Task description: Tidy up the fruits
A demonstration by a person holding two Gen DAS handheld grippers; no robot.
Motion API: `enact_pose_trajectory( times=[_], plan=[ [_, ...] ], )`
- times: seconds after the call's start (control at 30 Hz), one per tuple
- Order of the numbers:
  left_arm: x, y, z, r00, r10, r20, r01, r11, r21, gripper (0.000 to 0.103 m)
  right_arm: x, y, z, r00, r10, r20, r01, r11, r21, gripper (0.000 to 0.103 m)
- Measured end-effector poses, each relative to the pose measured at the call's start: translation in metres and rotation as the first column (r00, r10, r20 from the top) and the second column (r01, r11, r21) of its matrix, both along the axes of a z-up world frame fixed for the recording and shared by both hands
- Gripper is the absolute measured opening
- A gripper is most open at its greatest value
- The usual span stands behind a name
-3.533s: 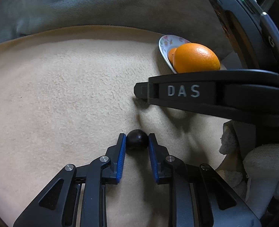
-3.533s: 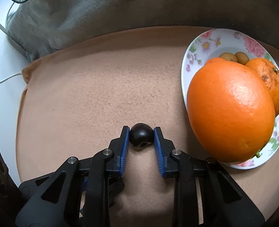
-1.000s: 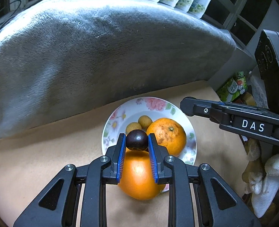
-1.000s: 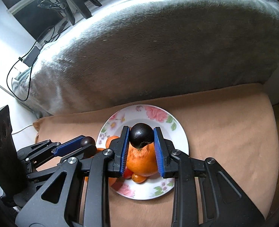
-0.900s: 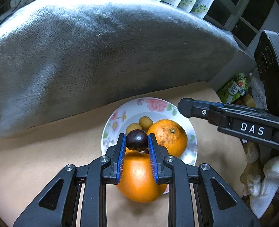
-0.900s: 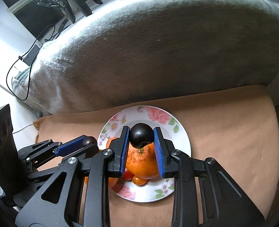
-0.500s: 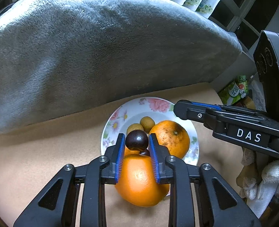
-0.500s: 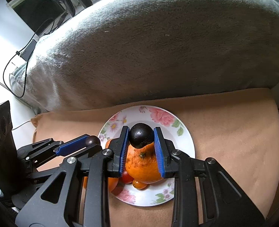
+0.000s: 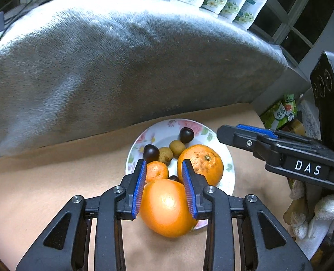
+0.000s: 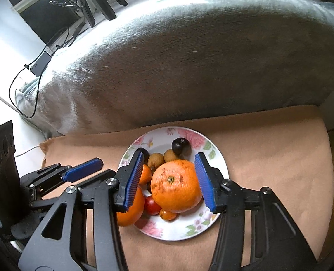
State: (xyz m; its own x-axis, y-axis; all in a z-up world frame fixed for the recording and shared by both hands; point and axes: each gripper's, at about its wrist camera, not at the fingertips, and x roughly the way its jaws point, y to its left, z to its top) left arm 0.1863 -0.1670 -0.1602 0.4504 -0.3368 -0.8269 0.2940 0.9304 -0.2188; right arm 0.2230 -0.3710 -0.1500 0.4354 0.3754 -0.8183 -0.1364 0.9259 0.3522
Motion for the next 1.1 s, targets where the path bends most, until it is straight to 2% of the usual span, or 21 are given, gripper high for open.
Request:
enact_pose_trajectory(
  times=[0.1, 0.17, 0.2, 0.37, 0.4, 0.47, 0.5, 0.8, 1.1],
  plan=[
    [-0.007, 0.0, 0.006, 1.0, 0.0, 0.012, 0.0, 1.0, 0.003, 0.032, -0.009, -0.004, 0.004, 1.0, -0.003, 0.009, 0.003, 1.0, -0.004, 0.053],
    [-0.011, 0.0, 0.01, 1.0, 0.0, 0.025, 0.0, 1.0, 0.006, 0.047, -0.016, -0.007, 0.008, 1.0, -0.009, 0.021, 0.009, 1.0, -0.005, 0.057],
    [-0.014, 0.0, 0.012, 0.999, 0.003, 0.034, -0.003, 1.0, 0.008, 0.05, -0.021, -0.009, 0.011, 1.0, -0.011, 0.028, 0.011, 1.0, -0.007, 0.057],
    [-0.026, -0.001, 0.023, 0.998, 0.011, 0.055, -0.011, 1.0, 0.005, 0.051, -0.039, -0.014, 0.026, 0.998, -0.012, 0.066, 0.013, 1.0, -0.022, 0.058],
    [-0.028, -0.001, 0.024, 0.998, 0.013, 0.056, -0.014, 1.0, 0.004, 0.052, -0.042, -0.015, 0.029, 0.997, -0.013, 0.074, 0.015, 1.0, -0.023, 0.059],
    [-0.033, -0.001, 0.026, 0.998, 0.022, 0.057, -0.022, 1.0, 0.003, 0.063, -0.046, -0.016, 0.033, 0.996, -0.016, 0.087, 0.019, 0.999, -0.031, 0.068],
    [-0.035, 0.0, 0.027, 0.998, 0.027, 0.057, -0.028, 1.0, 0.003, 0.064, -0.051, -0.016, 0.037, 0.995, -0.019, 0.099, 0.023, 0.999, -0.04, 0.072],
    [-0.062, 0.004, 0.038, 0.995, 0.072, 0.066, -0.075, 0.997, 0.032, 0.067, -0.074, -0.015, 0.05, 0.993, -0.001, 0.122, 0.011, 0.996, -0.084, 0.073],
    [-0.087, 0.006, 0.055, 0.99, 0.094, 0.108, -0.101, 0.993, 0.058, 0.067, -0.097, -0.022, 0.064, 0.988, -0.034, 0.149, 0.045, 0.996, -0.076, 0.073]
  ],
)
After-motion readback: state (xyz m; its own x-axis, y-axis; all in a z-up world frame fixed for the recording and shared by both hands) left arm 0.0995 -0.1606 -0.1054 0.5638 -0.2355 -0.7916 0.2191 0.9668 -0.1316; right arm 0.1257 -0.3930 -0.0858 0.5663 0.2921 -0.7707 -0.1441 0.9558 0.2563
